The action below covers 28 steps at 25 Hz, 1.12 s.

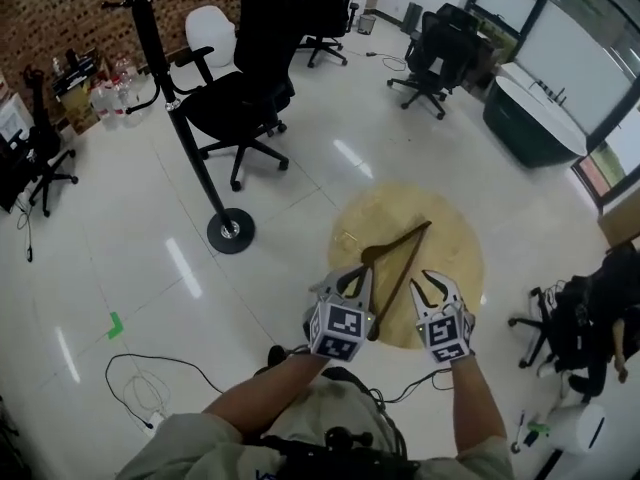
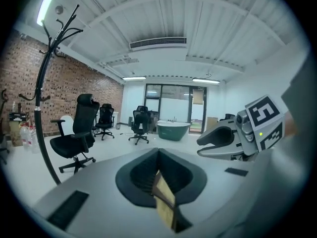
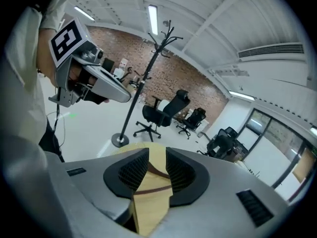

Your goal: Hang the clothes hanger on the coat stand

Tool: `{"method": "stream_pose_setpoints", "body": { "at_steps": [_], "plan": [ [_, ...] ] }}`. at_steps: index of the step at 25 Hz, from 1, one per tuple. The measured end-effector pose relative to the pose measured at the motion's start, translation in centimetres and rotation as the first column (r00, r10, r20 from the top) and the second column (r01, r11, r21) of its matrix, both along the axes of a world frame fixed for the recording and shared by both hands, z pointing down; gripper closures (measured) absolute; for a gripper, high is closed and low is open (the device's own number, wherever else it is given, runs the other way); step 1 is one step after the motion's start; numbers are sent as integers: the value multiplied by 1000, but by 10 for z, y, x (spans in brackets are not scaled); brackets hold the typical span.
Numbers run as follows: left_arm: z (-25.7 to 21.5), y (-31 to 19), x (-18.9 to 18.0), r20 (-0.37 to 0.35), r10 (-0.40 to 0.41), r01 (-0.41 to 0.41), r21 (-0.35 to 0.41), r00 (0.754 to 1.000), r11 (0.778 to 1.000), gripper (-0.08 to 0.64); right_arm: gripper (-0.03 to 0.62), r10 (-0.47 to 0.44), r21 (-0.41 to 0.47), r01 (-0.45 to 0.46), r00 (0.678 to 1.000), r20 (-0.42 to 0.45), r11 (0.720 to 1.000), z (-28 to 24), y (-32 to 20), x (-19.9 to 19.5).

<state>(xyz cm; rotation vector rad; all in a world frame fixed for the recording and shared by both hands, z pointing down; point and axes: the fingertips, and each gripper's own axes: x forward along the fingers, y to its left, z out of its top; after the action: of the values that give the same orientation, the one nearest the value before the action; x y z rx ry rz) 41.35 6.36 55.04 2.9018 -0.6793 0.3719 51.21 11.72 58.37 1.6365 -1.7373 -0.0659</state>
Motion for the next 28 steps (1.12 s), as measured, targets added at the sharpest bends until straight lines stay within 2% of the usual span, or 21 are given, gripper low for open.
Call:
{"method": "stream_pose_setpoints", "body": {
  "at_steps": [3, 6, 9, 12, 15, 21, 24, 28],
  "plan": [
    [26, -4, 12, 10, -48, 48, -21, 999, 999, 552, 487, -104, -104, 99, 993, -45, 990, 27, -3, 11],
    [46, 12, 42, 27, -109, 110, -36, 994, 993, 552, 483, -188, -147, 184, 982, -15, 972, 53, 7, 42],
    [63, 26, 76, 37, -210, 212, -71, 977, 975, 550, 477, -309, -194, 305, 951, 8, 932, 82, 17, 79],
    [85, 51, 110, 58, -274, 279, -99, 960, 955, 534, 457, -471, -281, 445, 882, -26, 850, 109, 34, 110],
    [102, 64, 129, 77, -313, 319, -103, 947, 942, 534, 433, -593, -389, 522, 801, -82, 759, 140, 47, 135],
    [111, 68, 126, 111, -373, 384, -110, 921, 917, 534, 419, -746, -607, 548, 656, -114, 575, 191, 55, 154],
    [123, 68, 126, 136, -396, 412, -115, 908, 904, 534, 411, -809, -675, 555, 577, -109, 486, 220, 47, 159],
    [136, 67, 130, 157, -410, 430, -127, 899, 894, 534, 411, -870, -738, 554, 484, -93, 386, 251, 38, 162]
  ]
}}
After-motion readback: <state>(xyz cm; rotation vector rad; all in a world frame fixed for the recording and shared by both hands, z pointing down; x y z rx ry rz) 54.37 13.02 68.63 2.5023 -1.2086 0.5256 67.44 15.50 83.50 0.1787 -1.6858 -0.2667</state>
